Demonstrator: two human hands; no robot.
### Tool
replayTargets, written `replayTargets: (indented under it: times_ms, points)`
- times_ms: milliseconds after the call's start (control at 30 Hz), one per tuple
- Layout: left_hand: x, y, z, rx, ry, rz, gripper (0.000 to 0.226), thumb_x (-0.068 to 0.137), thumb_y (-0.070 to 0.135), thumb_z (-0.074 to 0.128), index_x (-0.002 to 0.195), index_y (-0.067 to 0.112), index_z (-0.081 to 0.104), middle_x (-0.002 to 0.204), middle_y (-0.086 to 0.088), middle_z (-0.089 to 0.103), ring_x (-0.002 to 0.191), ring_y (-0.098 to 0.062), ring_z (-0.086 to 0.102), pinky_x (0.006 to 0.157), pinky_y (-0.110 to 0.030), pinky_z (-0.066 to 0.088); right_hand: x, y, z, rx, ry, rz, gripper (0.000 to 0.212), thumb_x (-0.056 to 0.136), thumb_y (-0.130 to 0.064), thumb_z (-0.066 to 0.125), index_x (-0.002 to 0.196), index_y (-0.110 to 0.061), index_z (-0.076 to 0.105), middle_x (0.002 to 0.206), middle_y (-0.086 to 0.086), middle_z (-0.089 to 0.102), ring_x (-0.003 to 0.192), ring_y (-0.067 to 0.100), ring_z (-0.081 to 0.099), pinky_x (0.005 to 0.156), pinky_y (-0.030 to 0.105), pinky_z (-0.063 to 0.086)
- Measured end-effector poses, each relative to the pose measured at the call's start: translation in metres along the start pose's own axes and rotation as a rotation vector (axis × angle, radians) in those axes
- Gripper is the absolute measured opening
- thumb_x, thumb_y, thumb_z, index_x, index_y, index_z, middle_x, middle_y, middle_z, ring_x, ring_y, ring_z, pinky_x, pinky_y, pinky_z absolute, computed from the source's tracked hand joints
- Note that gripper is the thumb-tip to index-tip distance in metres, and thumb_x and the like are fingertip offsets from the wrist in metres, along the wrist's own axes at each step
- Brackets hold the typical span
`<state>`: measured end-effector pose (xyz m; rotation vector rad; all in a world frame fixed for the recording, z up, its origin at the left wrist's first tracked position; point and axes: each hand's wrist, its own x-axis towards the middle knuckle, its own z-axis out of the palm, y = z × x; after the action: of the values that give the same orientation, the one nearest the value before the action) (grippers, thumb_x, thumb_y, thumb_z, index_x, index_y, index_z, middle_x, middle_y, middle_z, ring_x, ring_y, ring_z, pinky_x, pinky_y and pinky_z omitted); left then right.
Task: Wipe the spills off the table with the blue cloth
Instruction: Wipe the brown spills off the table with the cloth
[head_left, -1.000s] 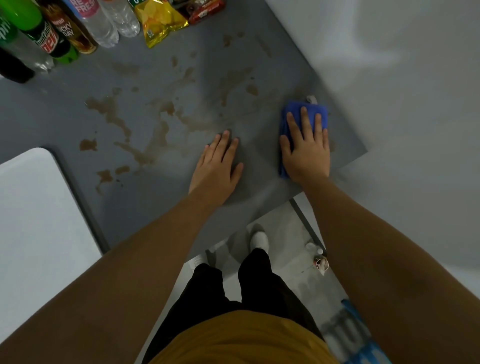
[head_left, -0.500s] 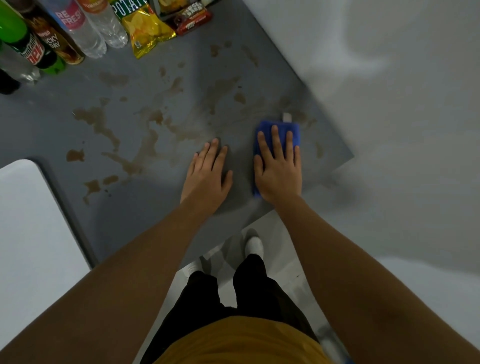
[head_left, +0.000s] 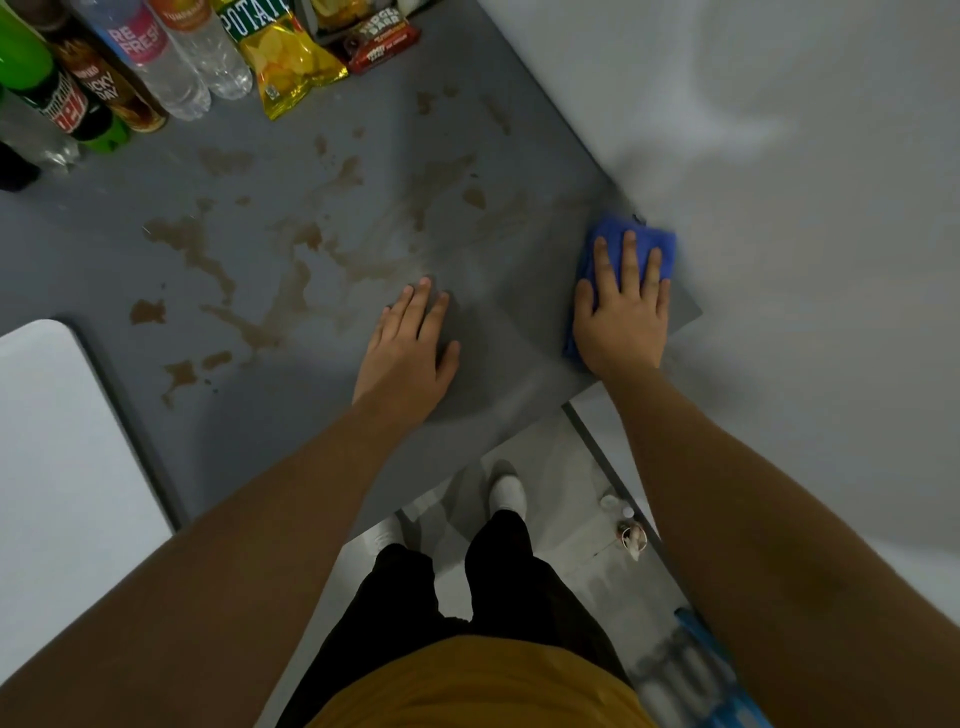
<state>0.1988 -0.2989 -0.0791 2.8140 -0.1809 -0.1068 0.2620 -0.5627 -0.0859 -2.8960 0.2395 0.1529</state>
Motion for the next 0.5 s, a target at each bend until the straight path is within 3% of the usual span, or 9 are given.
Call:
replayTargets:
  times_ms: [100, 167, 233, 333, 500]
  points:
    - [-0.001, 0.0, 0.001, -0.002, 0.003, -0.002, 0.06, 0.105, 0.039, 0.043, 0.158, 0.013, 0.03, 0.168, -0.01, 0.019, 0.155, -0.028, 0.016, 0.126, -0.046, 0.017, -0.026, -0.005, 0.007, -0.01, 0.013, 0.049, 0.062, 0.106, -0.054, 0.021, 0.163, -0.034, 0.005, 0.172, -0.001, -0.003, 0.157, 0.03, -0.007, 0.127, 0.052, 0.003]
    - [0.0, 0.001, 0.002, -0.003, 0.004, -0.003, 0.06, 0.105, 0.038, 0.043, 0.158, 0.013, 0.03, 0.168, -0.01, 0.019, 0.156, -0.028, 0.016, 0.126, -0.047, 0.017, -0.046, -0.022, 0.013, -0.008, 0.055, 0.052, 0.062, 0.106, -0.05, 0.028, 0.163, -0.029, 0.015, 0.172, 0.003, 0.005, 0.157, 0.035, 0.001, 0.126, 0.054, 0.008]
    - [-0.001, 0.001, 0.003, -0.004, 0.014, -0.003, 0.061, 0.105, 0.038, 0.044, 0.158, 0.012, 0.031, 0.168, -0.01, 0.019, 0.155, -0.028, 0.016, 0.126, -0.048, 0.017, -0.058, -0.043, 0.022, -0.024, 0.059, 0.009, 0.062, 0.105, -0.05, 0.027, 0.163, -0.028, 0.018, 0.171, 0.004, 0.006, 0.157, 0.036, 0.002, 0.126, 0.054, 0.008]
    - [-0.001, 0.0, 0.005, 0.01, 0.008, 0.006, 0.062, 0.105, 0.04, 0.041, 0.159, 0.013, 0.028, 0.168, -0.01, 0.018, 0.156, -0.027, 0.015, 0.126, -0.048, 0.017, -0.053, -0.063, 0.028, -0.025, -0.017, -0.089, 0.065, 0.104, -0.056, 0.017, 0.163, -0.031, 0.006, 0.172, 0.0, -0.003, 0.157, 0.031, -0.009, 0.127, 0.051, 0.001]
    - [0.0, -0.002, 0.005, 0.015, 0.017, 0.012, 0.061, 0.105, 0.041, 0.042, 0.158, 0.014, 0.029, 0.168, -0.01, 0.02, 0.155, -0.026, 0.017, 0.126, -0.047, 0.019, -0.01, -0.056, 0.016, 0.012, -0.038, -0.221, 0.06, 0.105, -0.054, 0.02, 0.162, -0.037, 0.012, 0.172, -0.007, 0.002, 0.158, 0.025, -0.005, 0.127, 0.048, 0.002]
